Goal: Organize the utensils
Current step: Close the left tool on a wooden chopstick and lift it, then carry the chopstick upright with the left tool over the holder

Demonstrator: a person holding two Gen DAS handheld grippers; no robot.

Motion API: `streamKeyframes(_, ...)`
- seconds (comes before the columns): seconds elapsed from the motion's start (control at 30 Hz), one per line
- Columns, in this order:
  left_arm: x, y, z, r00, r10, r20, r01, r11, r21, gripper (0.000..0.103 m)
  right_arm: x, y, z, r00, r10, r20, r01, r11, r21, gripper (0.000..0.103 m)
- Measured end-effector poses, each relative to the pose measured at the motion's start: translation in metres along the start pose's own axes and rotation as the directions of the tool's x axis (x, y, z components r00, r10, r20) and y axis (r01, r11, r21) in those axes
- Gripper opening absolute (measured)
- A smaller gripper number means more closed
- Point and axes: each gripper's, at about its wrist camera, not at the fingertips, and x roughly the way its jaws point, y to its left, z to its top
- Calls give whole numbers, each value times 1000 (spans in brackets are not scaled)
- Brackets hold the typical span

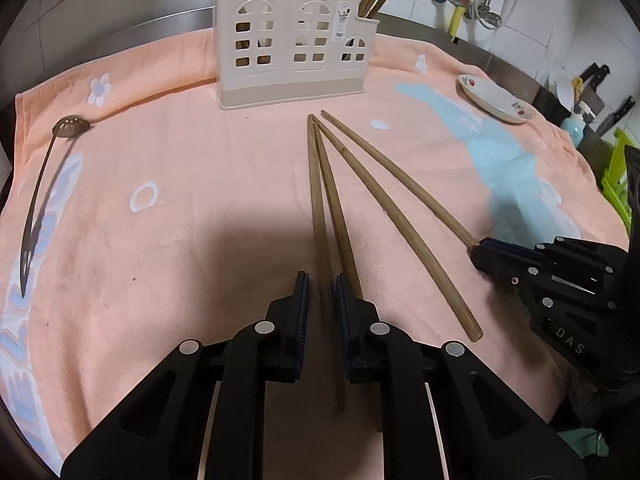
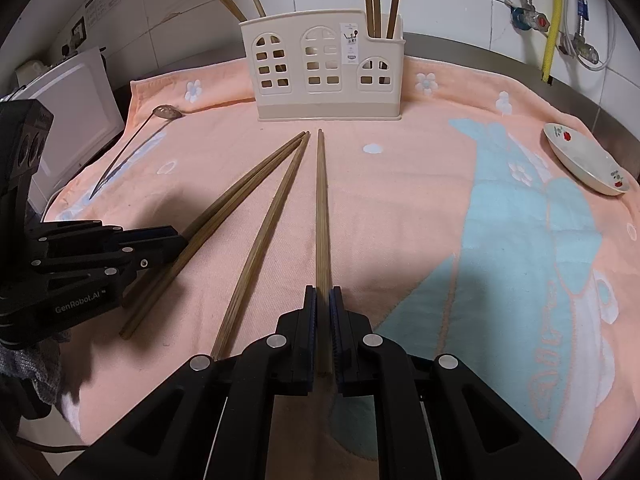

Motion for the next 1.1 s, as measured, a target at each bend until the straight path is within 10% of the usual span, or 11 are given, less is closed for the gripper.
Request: streamKeyframes(1.1, -92, 15, 80, 965, -74, 251, 70, 997, 27, 6, -87, 2, 117, 964, 47, 260, -16, 993, -120, 7)
